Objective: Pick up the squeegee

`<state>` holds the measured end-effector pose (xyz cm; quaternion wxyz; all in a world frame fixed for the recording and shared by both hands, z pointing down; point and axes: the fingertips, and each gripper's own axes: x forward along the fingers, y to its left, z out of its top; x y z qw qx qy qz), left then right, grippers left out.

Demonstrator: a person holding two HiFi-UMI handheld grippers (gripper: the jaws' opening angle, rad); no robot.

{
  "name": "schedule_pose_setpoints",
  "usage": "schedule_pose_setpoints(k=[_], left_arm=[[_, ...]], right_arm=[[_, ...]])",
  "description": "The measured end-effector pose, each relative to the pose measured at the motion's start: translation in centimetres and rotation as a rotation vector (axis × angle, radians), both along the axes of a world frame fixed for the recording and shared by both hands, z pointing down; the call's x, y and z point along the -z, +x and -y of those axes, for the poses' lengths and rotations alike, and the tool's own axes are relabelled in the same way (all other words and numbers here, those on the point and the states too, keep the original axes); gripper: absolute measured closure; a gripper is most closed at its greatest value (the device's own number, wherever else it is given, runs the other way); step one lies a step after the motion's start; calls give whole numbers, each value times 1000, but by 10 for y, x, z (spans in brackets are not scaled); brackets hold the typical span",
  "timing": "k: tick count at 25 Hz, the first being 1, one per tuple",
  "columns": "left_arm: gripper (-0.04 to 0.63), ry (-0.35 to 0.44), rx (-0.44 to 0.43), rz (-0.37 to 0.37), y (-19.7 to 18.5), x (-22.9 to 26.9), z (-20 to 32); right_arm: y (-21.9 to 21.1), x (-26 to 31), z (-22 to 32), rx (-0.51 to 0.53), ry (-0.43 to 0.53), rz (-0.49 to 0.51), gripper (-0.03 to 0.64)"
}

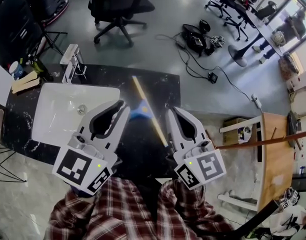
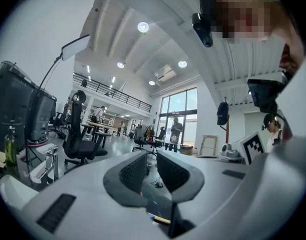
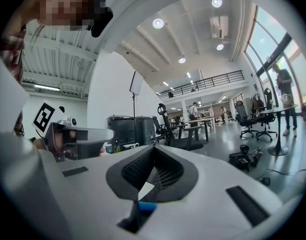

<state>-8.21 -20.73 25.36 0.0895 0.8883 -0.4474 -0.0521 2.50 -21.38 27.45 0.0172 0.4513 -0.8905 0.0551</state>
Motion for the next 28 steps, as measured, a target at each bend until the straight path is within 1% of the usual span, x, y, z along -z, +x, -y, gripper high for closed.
schedule_pose_setpoints(k=[3,4,5,11,12,13,14,17,19,21,26,28], left_arm=[[458,-35,-37,-22,6,-5,3],[438,-44,-46,-19,8,-7,5],[427,-49,-52,-9,9,-9,6],[426,-46,-56,46,7,-18,20],[426,-53,-64,74,6,-22,24],[426,-67,-87,116,7,-29,28],[426,-90,-129,174,11,-40,31],[426,-173,-286,395,23,-84,37],[426,-212,-343,517,27,-109,43],[426,-249,-386,585,32,-126,49],[426,-375,-510,680,49,-170,52],[426,-415,-547,723,54,-187,52]], right_arm=[[4,-2,1,3,-4,-1,604],[5,-2,1,4,-6,-2,604],[6,-3,2,5,-8,-3,604],[12,-10,1,9,-27,-13,604],[12,-12,1,11,-31,-18,604],[11,-13,0,15,-35,-22,604],[10,-16,-1,19,-41,-24,604],[9,-25,-3,26,-63,-25,604],[10,-30,-3,27,-76,-25,604],[11,-34,-3,27,-88,-23,604],[17,-45,-4,13,-120,-8,604],[22,-49,-5,3,-131,0,604]])
